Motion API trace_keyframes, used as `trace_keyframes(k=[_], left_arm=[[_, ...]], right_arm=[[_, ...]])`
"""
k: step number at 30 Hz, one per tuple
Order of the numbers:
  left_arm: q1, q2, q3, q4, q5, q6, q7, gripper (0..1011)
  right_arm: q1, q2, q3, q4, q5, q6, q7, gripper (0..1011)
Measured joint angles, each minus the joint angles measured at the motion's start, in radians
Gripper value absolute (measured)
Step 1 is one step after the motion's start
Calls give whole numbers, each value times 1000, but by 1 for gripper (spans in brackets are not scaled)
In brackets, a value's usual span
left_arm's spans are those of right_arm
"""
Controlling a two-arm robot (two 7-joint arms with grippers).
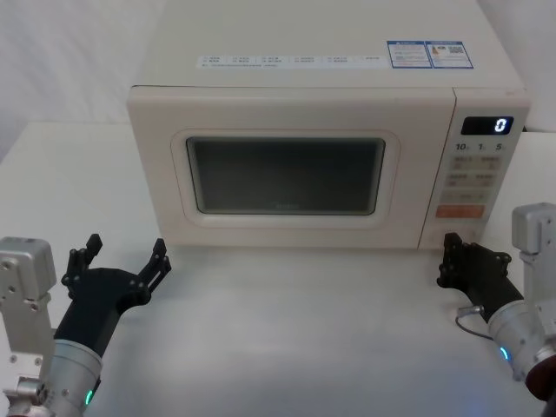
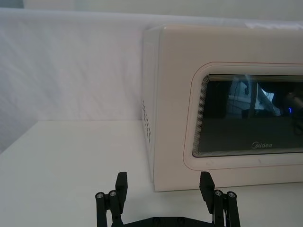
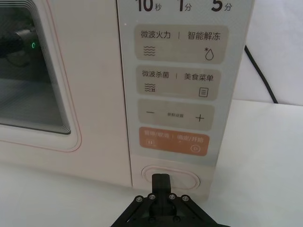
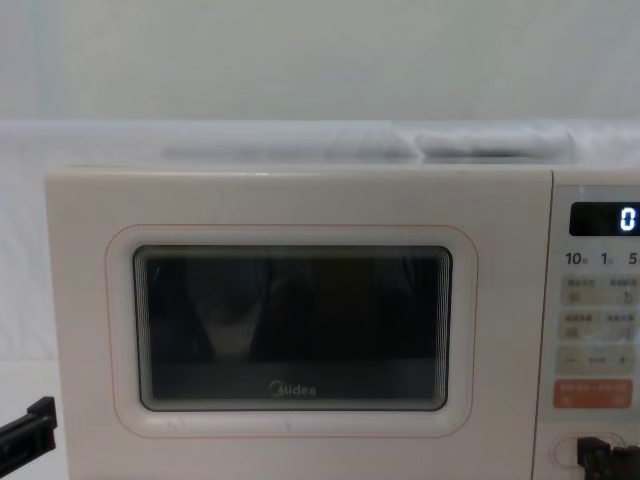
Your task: Press the button to open the microwave door with one hand; close the microwave door with the other hand.
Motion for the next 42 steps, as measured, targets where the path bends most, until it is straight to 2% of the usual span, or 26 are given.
trace_keyframes(k=[8, 42], left_arm=[[0, 0, 0, 0, 0, 0, 0, 1001], [0, 0, 0, 0, 0, 0, 0, 1001]], right_arm=[[25, -5, 0, 32, -4, -5, 3, 0], [51, -30, 8, 79, 7, -12, -8, 0]])
